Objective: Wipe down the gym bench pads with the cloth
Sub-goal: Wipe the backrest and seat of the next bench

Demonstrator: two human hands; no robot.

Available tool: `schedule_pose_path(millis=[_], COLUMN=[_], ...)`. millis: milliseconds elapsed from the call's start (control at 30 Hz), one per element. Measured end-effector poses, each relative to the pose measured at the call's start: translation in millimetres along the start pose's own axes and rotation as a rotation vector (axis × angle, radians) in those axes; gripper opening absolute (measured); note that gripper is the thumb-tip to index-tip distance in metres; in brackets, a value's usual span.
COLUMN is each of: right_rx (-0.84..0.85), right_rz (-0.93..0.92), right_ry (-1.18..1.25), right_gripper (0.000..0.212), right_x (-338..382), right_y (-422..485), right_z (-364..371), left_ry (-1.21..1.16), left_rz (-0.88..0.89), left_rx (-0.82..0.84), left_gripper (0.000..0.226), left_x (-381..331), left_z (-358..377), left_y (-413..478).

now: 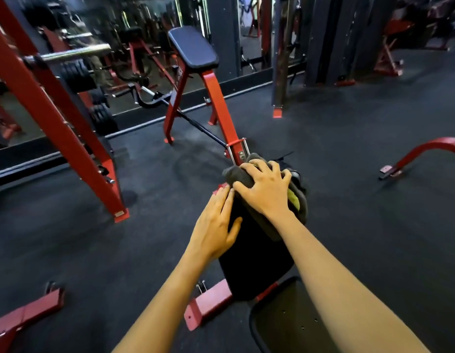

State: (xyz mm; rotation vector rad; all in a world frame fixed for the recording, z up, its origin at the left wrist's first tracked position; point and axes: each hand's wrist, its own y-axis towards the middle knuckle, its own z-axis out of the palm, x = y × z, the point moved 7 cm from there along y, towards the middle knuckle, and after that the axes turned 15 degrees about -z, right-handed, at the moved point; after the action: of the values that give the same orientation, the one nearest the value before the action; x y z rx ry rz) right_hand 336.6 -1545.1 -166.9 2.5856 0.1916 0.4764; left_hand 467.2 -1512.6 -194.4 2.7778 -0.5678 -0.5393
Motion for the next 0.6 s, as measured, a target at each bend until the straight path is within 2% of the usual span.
schedule_pose_path(millis=[167, 233, 300, 400, 467, 533, 600], right_rx=[-0.059, -0.099, -0.127, -0.163, -0.161, -0.088, -0.039], right_rz=[0.153, 0.242, 0.394, 0.635, 0.779, 0.878, 0.886], right_ry=[0.081, 0.179, 0.395, 0.863, 1.021, 1.065, 1.082], right_gripper=[0.069, 0.060, 0.040, 0.012, 0.015, 0.019, 0.021], right_x=[-51, -80, -113, -156, -177, -187, -193], right_y=[11, 15, 15, 2, -21, -44, -50], right_z=[-1, -3, 0, 25, 50, 75, 87], left_ry=[0.142, 0.165, 0.194, 0.314, 0.404, 0.492, 0.555], left_rz=[0.109, 0.173, 0.222, 0.324, 0.362, 0.388, 0.423], left_rx=[0.092, 0.142, 0.183, 0.179, 0.206, 0.211, 0.220], left_gripper=[0.065, 0.065, 0.065, 0.065, 0.064, 0.060, 0.059], left_x=[-26, -45, -65, -93, -103, -108, -113], left_z=[15, 24, 35, 53, 66, 75, 81], left_y=[36, 53, 69, 85, 93, 99, 105])
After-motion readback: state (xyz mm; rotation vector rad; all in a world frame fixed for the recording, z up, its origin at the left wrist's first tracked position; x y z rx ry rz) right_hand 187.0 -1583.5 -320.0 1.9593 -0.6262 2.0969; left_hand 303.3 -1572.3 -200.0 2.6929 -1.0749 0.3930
